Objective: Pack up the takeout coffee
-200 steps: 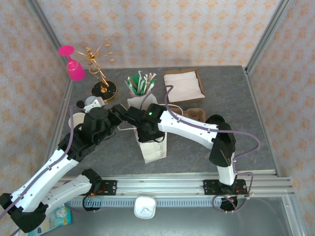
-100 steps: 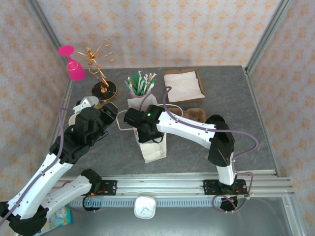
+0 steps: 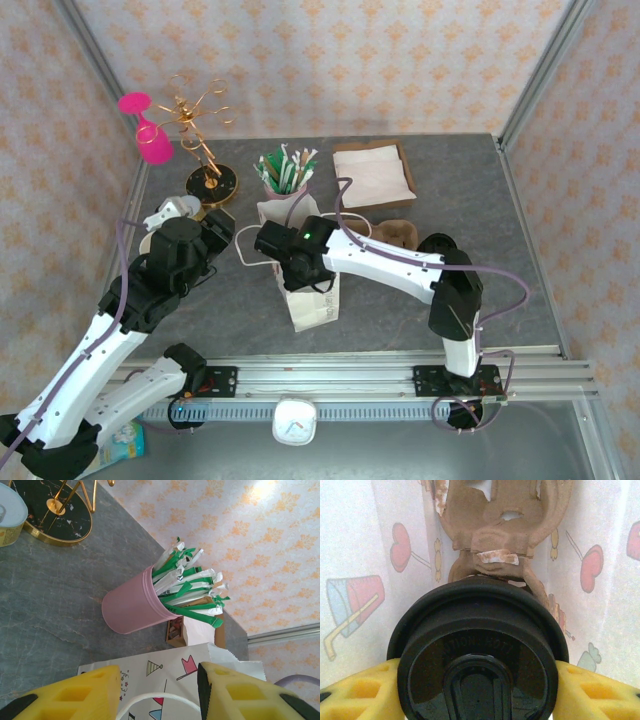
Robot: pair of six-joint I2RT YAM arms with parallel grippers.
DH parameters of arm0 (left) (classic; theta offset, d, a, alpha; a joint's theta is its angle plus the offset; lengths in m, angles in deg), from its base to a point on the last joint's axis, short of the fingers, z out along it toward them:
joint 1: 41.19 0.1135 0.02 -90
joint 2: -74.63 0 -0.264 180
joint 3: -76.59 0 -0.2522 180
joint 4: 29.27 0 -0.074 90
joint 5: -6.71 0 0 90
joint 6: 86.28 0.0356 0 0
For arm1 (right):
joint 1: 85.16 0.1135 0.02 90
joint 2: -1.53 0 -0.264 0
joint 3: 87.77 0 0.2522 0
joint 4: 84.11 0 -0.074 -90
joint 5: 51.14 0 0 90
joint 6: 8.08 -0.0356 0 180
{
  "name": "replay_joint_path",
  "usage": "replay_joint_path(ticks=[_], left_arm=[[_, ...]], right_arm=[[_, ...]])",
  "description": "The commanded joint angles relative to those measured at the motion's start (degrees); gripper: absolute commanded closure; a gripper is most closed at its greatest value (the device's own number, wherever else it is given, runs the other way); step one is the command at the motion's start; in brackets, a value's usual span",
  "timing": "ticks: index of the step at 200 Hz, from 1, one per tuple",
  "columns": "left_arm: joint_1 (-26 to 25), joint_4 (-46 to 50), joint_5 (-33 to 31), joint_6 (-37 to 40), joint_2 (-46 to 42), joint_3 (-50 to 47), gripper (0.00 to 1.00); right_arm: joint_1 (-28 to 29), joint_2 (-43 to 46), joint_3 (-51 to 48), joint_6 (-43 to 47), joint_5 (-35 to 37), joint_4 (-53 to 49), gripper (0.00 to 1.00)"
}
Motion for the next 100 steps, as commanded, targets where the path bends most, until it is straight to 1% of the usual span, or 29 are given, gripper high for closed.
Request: replay_joint_path(ticks=[1,29,77,100], left_arm=[[0.8,0.6,0.7,1.6,0.0,1.5,0.54],[1.0,0.8,1.0,1.8,0.2,1.5,0.54],[1.0,0.3,1.8,1.8,0.3,1.2,0.54],[1.1,0.0,2.2,1.9,0.6,1.3,0.54]], right_arm=[[-0.7,-2.3,-1.2,-0.2,4.0,-4.7,0.39],[-0.6,-1.3,-1.3,-0.5,3.9,-5.0,0.37],[-0.3,-1.5,1.9,-0.8,4.4,-6.2,0.33],[-0.3,-1.3,2.2,-1.0,4.7,-6.2,0.28]])
